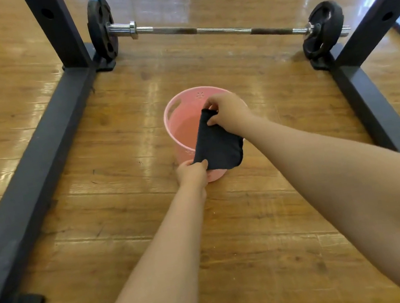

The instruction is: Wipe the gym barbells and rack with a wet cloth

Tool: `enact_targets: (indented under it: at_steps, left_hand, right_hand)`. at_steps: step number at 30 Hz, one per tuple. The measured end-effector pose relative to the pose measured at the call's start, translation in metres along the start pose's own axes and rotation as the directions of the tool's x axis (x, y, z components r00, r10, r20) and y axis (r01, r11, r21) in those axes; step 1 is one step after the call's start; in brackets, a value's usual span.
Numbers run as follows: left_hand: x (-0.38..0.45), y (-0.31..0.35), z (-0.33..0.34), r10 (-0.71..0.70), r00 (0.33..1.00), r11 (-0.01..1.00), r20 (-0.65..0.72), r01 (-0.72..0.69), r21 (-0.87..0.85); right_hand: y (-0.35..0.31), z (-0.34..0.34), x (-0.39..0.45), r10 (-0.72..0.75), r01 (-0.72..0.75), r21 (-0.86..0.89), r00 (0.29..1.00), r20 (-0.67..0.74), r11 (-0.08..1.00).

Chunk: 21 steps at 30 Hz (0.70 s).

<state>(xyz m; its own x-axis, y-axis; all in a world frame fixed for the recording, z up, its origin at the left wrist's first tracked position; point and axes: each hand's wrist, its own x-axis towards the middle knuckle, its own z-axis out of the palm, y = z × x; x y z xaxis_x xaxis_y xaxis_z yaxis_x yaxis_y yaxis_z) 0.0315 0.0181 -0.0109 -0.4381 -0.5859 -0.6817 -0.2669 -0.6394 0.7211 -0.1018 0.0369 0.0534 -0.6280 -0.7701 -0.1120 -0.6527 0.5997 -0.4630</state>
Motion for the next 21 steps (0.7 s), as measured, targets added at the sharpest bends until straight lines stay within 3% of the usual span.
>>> enact_targets:
  at_steps: [4, 7, 9, 11, 13, 15, 18, 21]
  left_hand:
    - [0.006, -0.003, -0.009, -0.073, 0.997, 0.994, 0.001, 0.073, -0.087]
    - [0.008, -0.006, -0.008, -0.107, 0.994, 0.989, 0.015, 0.108, -0.099]
    - [0.011, -0.008, -0.008, -0.106, 0.994, 0.986, 0.031, 0.109, -0.124]
    - [0.013, -0.011, -0.01, -0.096, 0.994, 0.987, 0.048, 0.102, -0.125]
    - [0.016, -0.015, -0.012, -0.077, 0.996, 0.996, 0.036, 0.079, -0.05]
    - [0.018, -0.016, -0.013, -0.042, 0.999, 0.997, -0.024, 0.043, 0.063]
    - [0.006, -0.006, -0.011, 0.159, 0.974, 0.941, -0.158, -0.102, 0.322]
    - [-0.011, 0.006, -0.007, 0.323, 0.935, 0.844, -0.148, -0.214, 0.491]
  right_hand:
    - [0.002, 0.027, 0.004, -0.03, 0.03, -0.078, 1.0, 0.007, 0.996]
    - [0.01, 0.041, 0.001, -0.062, 0.043, -0.199, 0.994, -0.091, 0.979]
    - [0.015, 0.043, -0.005, -0.039, 0.028, -0.087, 0.99, -0.137, 0.996]
    - [0.022, 0.043, -0.018, -0.026, 0.027, 0.087, 1.0, -0.009, 0.996]
    - [0.031, 0.044, -0.033, -0.086, 0.078, 0.049, 0.981, 0.173, 0.996]
    - [0.038, 0.043, -0.043, -0.114, 0.136, -0.073, 0.962, 0.246, 0.988]
    - [0.034, 0.04, -0.05, -0.157, 0.172, -0.144, 0.981, 0.113, 0.974]
    - [0.022, 0.037, -0.059, -0.059, 0.059, -0.003, 0.997, -0.051, 0.998]
